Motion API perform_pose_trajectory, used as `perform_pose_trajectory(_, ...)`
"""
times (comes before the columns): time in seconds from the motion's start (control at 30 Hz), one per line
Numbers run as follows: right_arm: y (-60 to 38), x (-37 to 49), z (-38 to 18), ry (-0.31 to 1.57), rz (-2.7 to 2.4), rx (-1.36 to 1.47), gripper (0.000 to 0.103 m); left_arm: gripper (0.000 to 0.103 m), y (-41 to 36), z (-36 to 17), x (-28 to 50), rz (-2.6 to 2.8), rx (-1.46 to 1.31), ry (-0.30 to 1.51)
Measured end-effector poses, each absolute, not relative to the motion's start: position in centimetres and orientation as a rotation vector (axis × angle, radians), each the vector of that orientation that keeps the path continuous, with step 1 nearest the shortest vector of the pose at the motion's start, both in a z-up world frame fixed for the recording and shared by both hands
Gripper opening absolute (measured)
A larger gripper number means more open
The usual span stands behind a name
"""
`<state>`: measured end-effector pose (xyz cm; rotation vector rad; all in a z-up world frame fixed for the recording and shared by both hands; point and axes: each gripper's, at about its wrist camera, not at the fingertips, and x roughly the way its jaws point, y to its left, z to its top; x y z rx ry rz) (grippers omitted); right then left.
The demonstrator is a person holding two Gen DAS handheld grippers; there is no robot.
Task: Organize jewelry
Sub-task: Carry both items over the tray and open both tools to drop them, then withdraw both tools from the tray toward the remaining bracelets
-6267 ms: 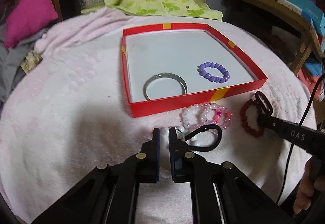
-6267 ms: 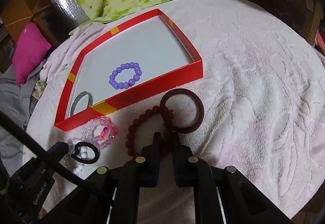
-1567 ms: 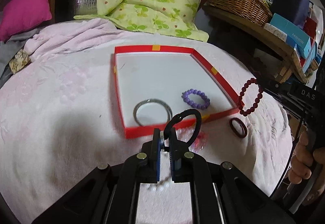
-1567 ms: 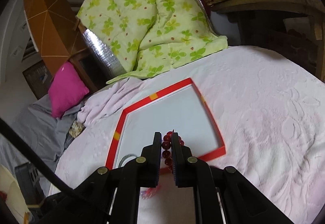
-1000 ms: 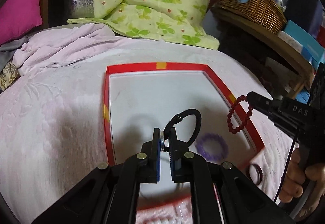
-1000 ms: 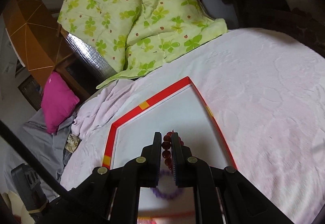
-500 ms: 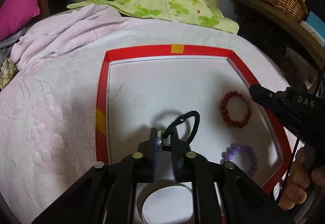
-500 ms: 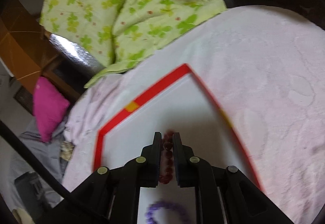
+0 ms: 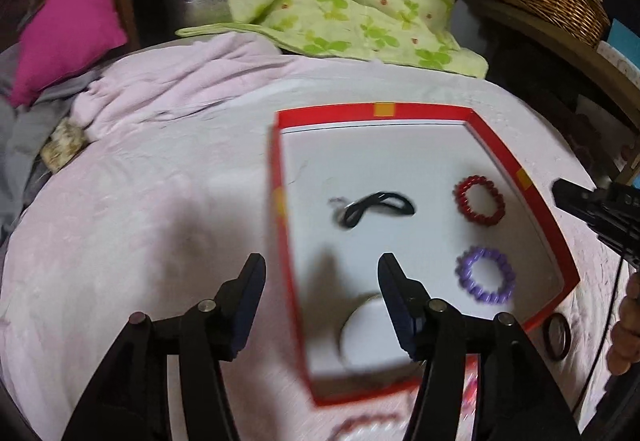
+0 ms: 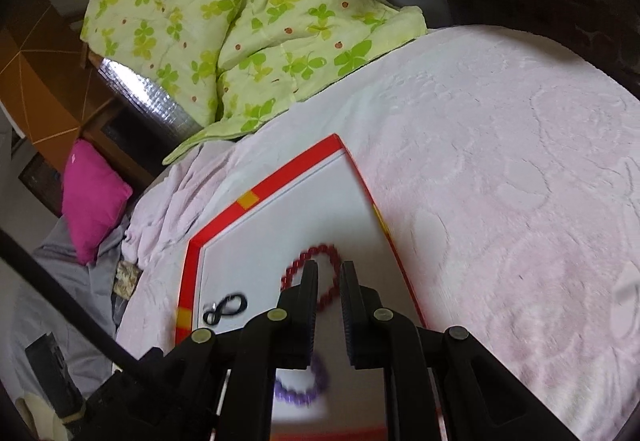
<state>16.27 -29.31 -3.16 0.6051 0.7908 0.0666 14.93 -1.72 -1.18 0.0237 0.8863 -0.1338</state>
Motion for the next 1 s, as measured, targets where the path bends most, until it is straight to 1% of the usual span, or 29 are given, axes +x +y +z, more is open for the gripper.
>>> perform_pose_trajectory(0.2, -28.8, 12.7, -2.5, 0.819, 0.138, 0.591, 0.014, 0.060, 1.3, -1.1, 11.4, -0.063, 0.038, 0.872)
perform_pose_trajectory(0.23, -28.7, 12.1, -2.4, 0.821, 0.147, 0.591, 0.017, 0.060, 1.5, -1.1, 11.0, -0.062, 0.039, 0.870)
perform_pose_trajectory(0.27, -28.6, 11.6, -2.4, 0.822, 0.154, 0.593, 0.023, 0.060, 1.8, -1.1, 10.3, -0.060, 0.042, 0.868)
perform_pose_trajectory(0.33, -28.4, 10.2, -2.4, 0.829, 0.176, 0.597, 0.029, 0.060, 2.2, -1.3, 8.9, -0.061, 0.048, 0.868)
perform_pose_trajectory(0.53, -27.0, 6.0, -3.2, 0.869, 0.228, 0.596, 0.029, 0.060, 2.5, -2.4, 4.9, -0.092, 0.034, 0.917)
perform_pose_trajectory(0.67, -24.6, 4.7, -4.2, 0.920, 0.268, 0.543, 0.029, 0.060, 1.7, -3.6, 3.1, -0.127, 0.043, 0.964)
perform_pose_trajectory(0.83, -20.8, 6.0, -5.7, 0.981, 0.277, 0.452, 0.029, 0.060, 0.7, -4.4, 2.9, -0.137, 0.105, 0.975)
perform_pose_trajectory(1.0, -18.5, 7.4, -7.1, 1.002, 0.228, 0.375, 0.029, 0.060, 1.2, -4.3, 4.0, -0.135, 0.082, 0.983)
